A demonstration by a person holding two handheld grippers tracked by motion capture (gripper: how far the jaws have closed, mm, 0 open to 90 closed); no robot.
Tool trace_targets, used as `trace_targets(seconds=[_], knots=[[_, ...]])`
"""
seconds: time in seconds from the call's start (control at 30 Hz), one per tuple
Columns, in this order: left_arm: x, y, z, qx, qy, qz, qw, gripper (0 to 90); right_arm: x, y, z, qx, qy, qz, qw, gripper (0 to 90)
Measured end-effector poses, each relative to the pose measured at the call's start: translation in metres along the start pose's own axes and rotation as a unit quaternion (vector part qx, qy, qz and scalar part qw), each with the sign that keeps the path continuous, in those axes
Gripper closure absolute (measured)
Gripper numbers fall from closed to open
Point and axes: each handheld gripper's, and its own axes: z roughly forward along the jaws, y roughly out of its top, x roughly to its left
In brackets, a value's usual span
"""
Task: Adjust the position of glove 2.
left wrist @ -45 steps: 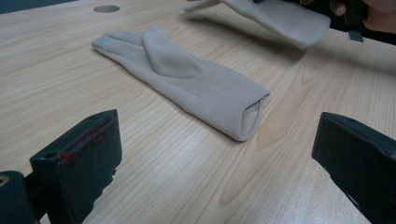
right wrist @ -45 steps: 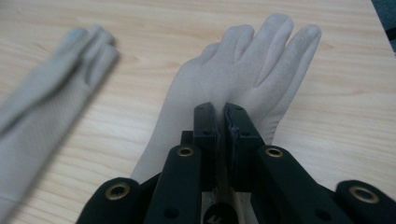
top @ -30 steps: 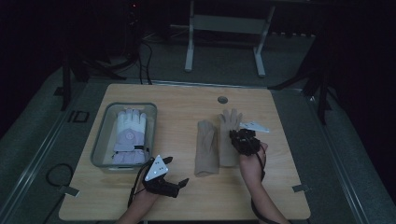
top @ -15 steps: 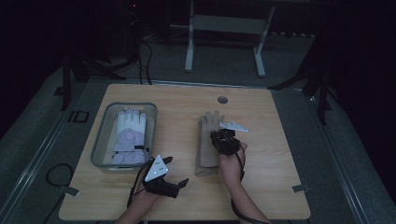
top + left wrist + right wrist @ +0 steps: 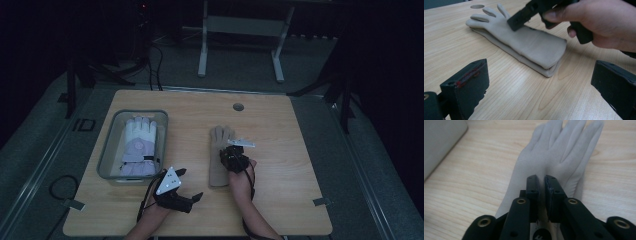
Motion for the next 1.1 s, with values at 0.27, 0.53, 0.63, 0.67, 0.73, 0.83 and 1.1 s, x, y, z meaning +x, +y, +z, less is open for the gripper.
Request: trace_targets(seconds=[0.27, 0.53, 0.63, 0.67, 0.73, 0.83, 1.1], knots=[[0.0, 0.001, -0.001, -0.011, -0.007, 0.001, 0.9999, 1.8, -0.006, 0.003, -0.001, 0.011, 0.015, -0.023, 0.9996, 54.1], [0.0, 0.002, 0.0, -0.015, 0.015, 0.008, 0.9998, 1.9, -0.029, 0.015, -0.021, 0.0, 0.086, -0.045, 0.9953, 20.2], [-0.001, 0.003, 0.001, -0.011, 0.015, 0.004, 0.9998, 1.9, -0.037, 0.017, -0.025, 0.006, 0.099, -0.072, 0.9925, 14.6], [-0.001, 0.003, 0.002, -0.009, 0.013, 0.001, 0.9999, 1.9, -0.039, 0.017, -0.026, 0.008, 0.113, -0.081, 0.9902, 14.8], [-0.002, 0.005, 0.003, 0.002, 0.0, -0.007, 1.0, 1.9, -0.042, 0.017, -0.027, 0.016, 0.125, -0.094, 0.9876, 16.1], [-0.004, 0.006, 0.004, 0.002, -0.012, -0.009, 0.9999, 1.9, -0.043, 0.016, -0.028, 0.014, 0.135, -0.139, 0.9809, 16.6], [-0.001, 0.007, 0.006, 0.005, -0.021, -0.037, 0.9991, 1.9, -0.054, 0.006, -0.027, 0.026, 0.134, -0.193, 0.9717, 15.2]])
